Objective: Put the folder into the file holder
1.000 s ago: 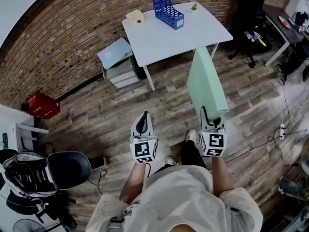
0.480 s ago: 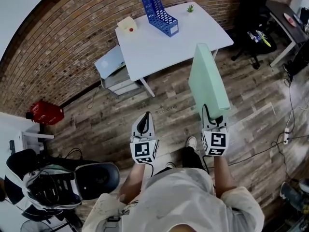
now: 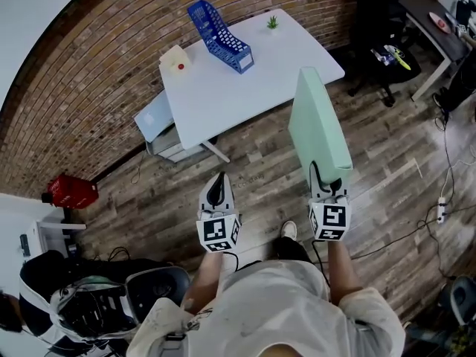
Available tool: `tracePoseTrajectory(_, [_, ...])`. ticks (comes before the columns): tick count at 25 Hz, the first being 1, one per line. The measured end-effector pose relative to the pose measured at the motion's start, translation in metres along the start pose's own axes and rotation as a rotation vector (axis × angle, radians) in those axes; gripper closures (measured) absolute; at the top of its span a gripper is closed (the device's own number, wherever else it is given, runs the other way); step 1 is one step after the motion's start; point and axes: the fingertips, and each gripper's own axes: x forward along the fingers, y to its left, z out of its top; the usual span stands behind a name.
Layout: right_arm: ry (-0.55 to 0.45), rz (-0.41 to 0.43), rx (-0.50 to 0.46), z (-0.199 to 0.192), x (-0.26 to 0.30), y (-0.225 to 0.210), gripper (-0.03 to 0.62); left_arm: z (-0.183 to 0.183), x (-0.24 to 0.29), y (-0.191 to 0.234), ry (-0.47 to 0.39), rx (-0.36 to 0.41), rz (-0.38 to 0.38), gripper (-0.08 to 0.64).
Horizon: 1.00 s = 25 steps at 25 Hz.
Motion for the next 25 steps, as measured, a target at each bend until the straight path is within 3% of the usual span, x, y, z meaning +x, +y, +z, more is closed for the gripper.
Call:
tracePoseTrajectory(14, [-0.028, -0.009, 0.003, 0.023, 0.044, -0.058, 0.443, 0.027, 0.074, -0.03, -0.037, 0.011, -0.01, 0.546])
tracePoseTrajectory(25, [-0.056, 0.002, -0.035, 0.047, 0.098, -0.053, 0.443, 0.02, 0.117, -0.005, -0.05, -0.038, 0.008, 0.546])
